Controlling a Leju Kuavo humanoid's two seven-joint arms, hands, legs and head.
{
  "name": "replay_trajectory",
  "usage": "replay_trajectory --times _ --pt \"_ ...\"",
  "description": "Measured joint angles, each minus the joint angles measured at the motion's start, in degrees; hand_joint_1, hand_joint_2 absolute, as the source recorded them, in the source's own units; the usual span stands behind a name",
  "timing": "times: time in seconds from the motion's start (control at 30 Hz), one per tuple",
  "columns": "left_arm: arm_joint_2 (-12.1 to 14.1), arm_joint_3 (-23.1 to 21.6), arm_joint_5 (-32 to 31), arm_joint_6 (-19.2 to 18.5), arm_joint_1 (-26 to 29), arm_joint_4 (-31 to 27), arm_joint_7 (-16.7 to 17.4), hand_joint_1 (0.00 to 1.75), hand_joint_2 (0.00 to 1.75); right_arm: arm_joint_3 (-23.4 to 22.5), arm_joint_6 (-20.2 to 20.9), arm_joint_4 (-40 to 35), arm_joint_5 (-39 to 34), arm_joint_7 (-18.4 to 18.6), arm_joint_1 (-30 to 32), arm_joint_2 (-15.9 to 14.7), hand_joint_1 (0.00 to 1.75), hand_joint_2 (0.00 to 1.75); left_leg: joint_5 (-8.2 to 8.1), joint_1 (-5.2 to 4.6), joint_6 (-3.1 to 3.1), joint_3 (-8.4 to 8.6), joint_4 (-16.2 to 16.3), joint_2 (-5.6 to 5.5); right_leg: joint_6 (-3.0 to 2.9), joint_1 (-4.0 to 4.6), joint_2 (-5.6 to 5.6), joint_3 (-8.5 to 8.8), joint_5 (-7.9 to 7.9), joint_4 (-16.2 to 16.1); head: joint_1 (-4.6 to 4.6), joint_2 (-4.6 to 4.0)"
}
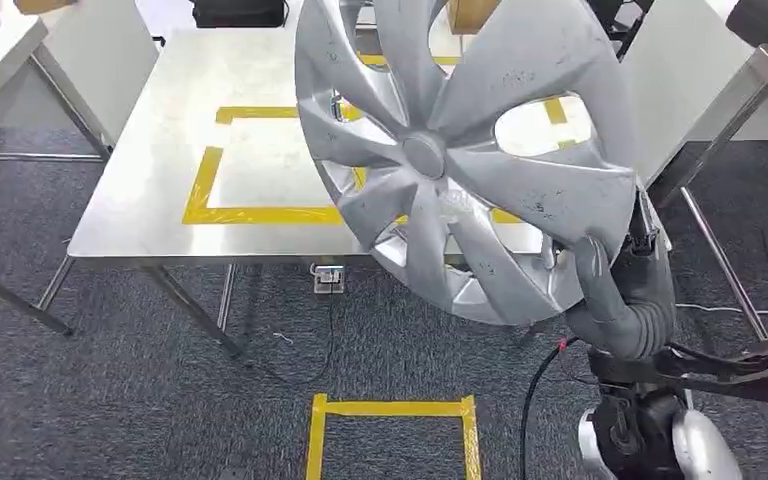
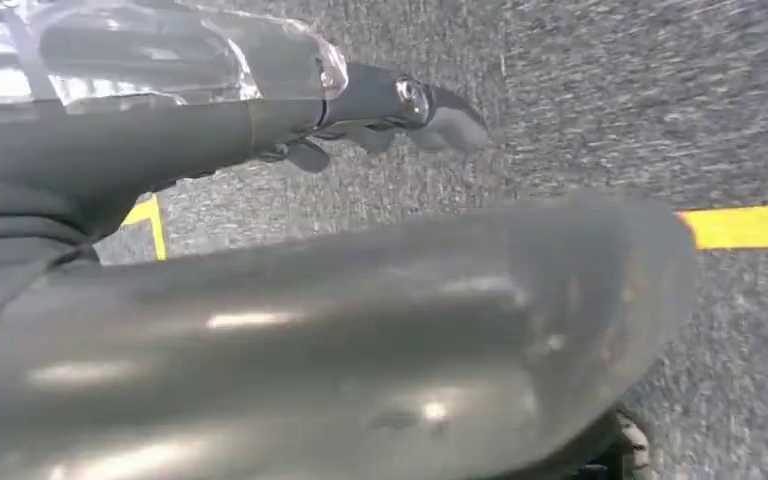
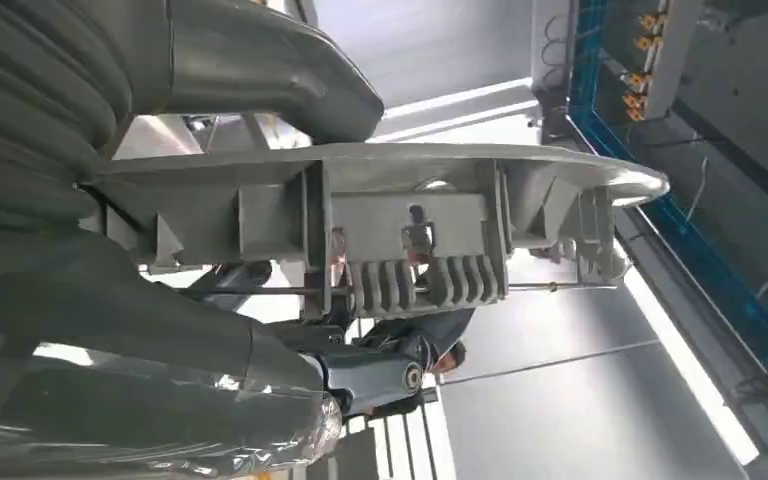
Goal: Take the parts from the cabinet and place them on the table.
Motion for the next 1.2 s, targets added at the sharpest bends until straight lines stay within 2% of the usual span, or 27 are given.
replay_trajectory --times 0.03,0.07,0.1,0.13,0.2,0.23,0.27,0.37,0.43,0.47,0.53,0.57,0.6,0.63,0.67,0.7,0.73,0.77,0.87,0.9,0.93,0.97,1.03,1.07,1.1,1.13,1.2 --pt "0.0 0.0 0.0 0.0 0.1 0.0 0.0 0.00 0.00 0.0 0.0 0.0 0.0 0.0 0.1 0.0 1.75 1.75 -1.11 -0.02 -0.13 -2.52 3.8 -0.03 -0.07 0.04 0.00 0.15 -0.20 0.0 -0.13 0.00" --pt "0.0 0.0 0.0 0.0 0.2 0.0 0.0 0.00 0.00 0.0 0.0 0.0 0.0 0.0 0.2 0.0 1.75 1.75 -0.96 -0.03 -0.23 -4.15 5.7 -0.03 -0.05 0.06 0.00 0.30 -0.47 0.1 -0.15 0.00" --pt "0.0 0.0 0.0 0.0 0.2 0.0 0.0 0.00 0.00 0.0 0.0 0.0 0.0 0.0 0.2 0.0 1.75 1.75 0.68 -0.03 -0.29 -4.52 5.1 0.00 -0.01 0.06 0.01 0.53 -0.81 0.3 -0.20 0.00" --pt "0.0 0.0 0.0 0.0 0.2 0.0 0.0 0.00 0.00 0.0 0.0 0.0 0.0 0.0 0.2 0.1 1.75 1.75 3.20 -0.02 -0.28 -3.79 2.6 0.04 0.12 0.02 0.03 0.78 -1.21 0.5 -0.24 0.00" --pt "0.1 0.0 0.0 0.0 0.2 0.0 0.0 0.00 0.00 0.0 0.0 0.0 0.0 0.0 0.2 0.1 1.75 1.75 8.98 0.01 -0.21 -0.22 -5.8 0.28 0.60 -0.12 0.06 1.47 -2.32 1.3 -0.37 0.00" --pt "0.1 0.0 0.0 0.0 0.2 0.0 0.0 0.00 0.00 0.0 -0.1 0.0 0.1 0.0 0.2 0.1 1.75 1.75 7.73 -0.10 0.07 0.39 -6.6 0.47 1.02 -0.05 0.07 1.54 -2.78 1.5 -0.37 0.00" --pt "0.1 0.0 0.0 0.0 0.1 0.0 0.1 0.00 0.00 0.0 -0.2 0.0 0.2 0.0 0.1 0.1 1.75 1.75 7.56 -0.15 0.52 0.96 -8.1 0.42 1.39 0.24 0.18 1.26 -3.24 2.3 -0.55 0.00" --pt "0.1 0.0 0.0 0.0 0.3 0.0 0.3 0.00 0.00 0.0 -0.3 0.0 0.3 0.1 0.3 0.1 1.75 1.75 7.19 -0.42 1.52 0.85 -7.6 0.33 1.83 0.12 0.12 1.52 -3.33 1.8 -0.04 0.00" --pt "0.2 0.0 0.0 0.0 0.2 0.0 0.3 0.00 0.00 0.0 -0.3 0.0 0.3 0.1 0.2 0.1 1.75 1.75 7.00 0.00 2.20 1.55 -7.9 0.30 2.56 0.01 0.15 1.07 -4.74 3.6 0.11 0.00" --pt "0.2 0.0 0.0 0.0 0.1 0.0 0.2 0.00 0.00 0.0 -0.3 0.0 0.3 0.1 0.2 0.1 1.75 1.75 6.77 -0.01 2.55 1.77 -7.9 0.35 2.88 -0.07 0.15 -0.60 -6.43 7.1 0.31 0.00" --pt "0.2 0.0 0.0 0.0 0.2 0.0 0.3 0.00 0.00 0.0 -0.3 0.0 0.3 0.1 0.3 0.1 1.75 1.75 6.35 -0.10 2.76 2.19 -7.9 0.47 3.23 -0.14 0.15 -5.70 -9.82 16.1 0.46 0.00" --pt "0.2 0.0 0.0 0.0 0.2 0.0 0.3 0.00 0.00 0.0 -0.3 0.0 0.3 0.1 0.4 0.2 1.75 1.75 6.10 -0.15 2.85 2.40 -7.9 0.51 3.24 -0.13 0.15 -7.77 -10.29 19.2 0.53 0.00" --pt "0.2 0.0 0.0 0.0 0.2 0.0 0.3 0.00 0.00 0.0 -0.4 0.0 0.3 0.1 0.5 0.2 1.75 1.75 5.85 -0.21 2.81 2.72 -7.9 0.49 3.05 -0.13 0.16 -8.75 -9.38 19.8 0.59 0.00" --pt "0.2 0.0 0.0 0.0 0.2 0.0 0.3 0.00 0.00 0.0 -0.5 0.0 0.3 0.1 0.5 0.2 1.75 1.75 5.50 -0.31 2.85 3.21 -7.9 0.45 2.69 -0.10 0.17 -8.40 -6.82 17.7 0.63 0.00" --pt "0.2 0.0 0.0 0.0 0.2 0.0 0.3 0.00 0.00 0.0 -0.5 0.0 0.3 0.1 0.5 0.2 1.75 1.75 5.16 -0.45 2.83 3.74 -7.9 0.38 2.18 0.03 0.23 -7.03 -3.52 13.7 0.66 0.00" --pt "0.1 0.0 0.0 0.0 0.1 0.0 0.3 0.00 0.00 0.0 -0.6 0.0 0.3 0.1 0.5 0.2 1.75 1.75 4.81 -0.60 2.80 4.36 -8.0 0.33 1.48 0.22 0.31 -5.26 -0.25 8.8 0.70 0.00" --pt "0.0 0.0 0.0 0.0 0.2 0.0 0.3 0.00 0.00 0.0 -0.6 0.0 0.3 0.1 0.4 0.2 1.75 1.75 4.51 -0.39 2.74 4.43 -8.2 0.36 0.42 0.67 0.60 -3.93 1.23 5.3 0.72 0.00" --pt "-0.3 0.0 0.0 0.0 0.0 0.0 0.3 0.00 0.00 0.0 -0.6 0.0 0.3 0.2 0.5 0.2 1.75 1.75 4.44 -0.56 2.45 4.46 -8.2 0.39 -0.11 0.83 0.55 -3.48 0.77 5.2 0.26 0.00" --pt "-0.4 0.0 0.0 0.0 0.1 0.0 0.3 0.00 0.00 0.0 -0.6 0.0 0.3 0.2 0.3 0.2 1.75 1.75 4.46 -0.09 1.54 4.40 -8.7 0.56 -0.83 1.36 0.52 -3.23 0.24 3.5 0.83 0.00" --pt "-0.5 0.0 0.0 0.0 0.0 0.0 0.3 0.00 0.00 0.0 -0.6 0.0 0.3 0.2 0.3 0.2 1.75 1.75 4.33 -0.48 1.12 4.94 -9.1 0.59 -0.94 1.03 0.46 -2.13 0.02 1.5 0.90 0.00" --pt "-0.3 0.0 -0.1 0.0 0.0 0.0 0.3 0.00 0.00 0.0 -0.6 0.0 0.4 0.2 0.4 0.2 1.75 1.75 3.73 -0.54 0.91 4.91 -8.6 0.45 -0.42 0.62 0.03 -1.03 0.38 0.4 0.79 0.00" --pt "-0.3 0.0 -0.1 0.0 0.0 0.0 0.2 0.00 0.00 0.0 -0.6 0.0 0.4 0.2 0.3 0.2 1.75 1.75 2.68 -0.52 0.70 3.85 -6.6 0.07 -0.51 0.39 0.04 -0.44 0.36 -0.2 0.46 0.00" --pt "-0.3 0.0 -0.1 0.0 0.0 0.0 0.2 0.00 0.00 0.0 -0.6 0.0 0.3 0.2 0.3 0.2 1.75 1.75 -0.36 -0.40 0.25 -0.98 1.4 -0.11 -0.55 0.26 0.02 -0.02 0.00 -0.3 0.20 0.00" --pt "-0.2 0.0 -0.1 0.0 0.1 0.0 0.3 0.00 0.00 0.0 -0.6 0.0 0.3 0.2 0.4 0.2 1.75 1.75 -1.02 -0.35 -0.02 -3.39 4.8 -0.11 -0.52 0.24 0.02 0.21 -0.34 -0.2 0.15 0.00" --pt "-0.2 0.0 -0.1 0.0 0.2 0.0 0.3 0.00 0.00 0.0 -0.6 0.0 0.3 0.2 0.4 0.2 1.75 1.75 -0.40 -0.33 -0.19 -4.84 6.0 -0.09 -0.42 0.19 0.03 0.49 -0.72 0.0 0.13 0.00" --pt "-0.2 0.0 -0.1 0.0 0.3 0.0 0.3 0.00 0.00 0.0 -0.6 0.0 0.3 0.2 0.5 0.2 1.75 1.75 1.70 -0.25 -0.32 -4.91 4.8 -0.03 -0.27 0.12 0.07 0.86 -1.19 0.2 0.09 0.00" --pt "0.0 0.0 -0.1 0.0 0.2 0.0 0.3 0.00 0.00 0.0 -0.6 0.0 0.3 0.2 0.5 0.2 1.75 1.75 7.80 0.06 -0.53 -2.14 -2.6 0.19 0.24 -0.09 0.10 1.76 -2.37 1.0 0.02 0.00"
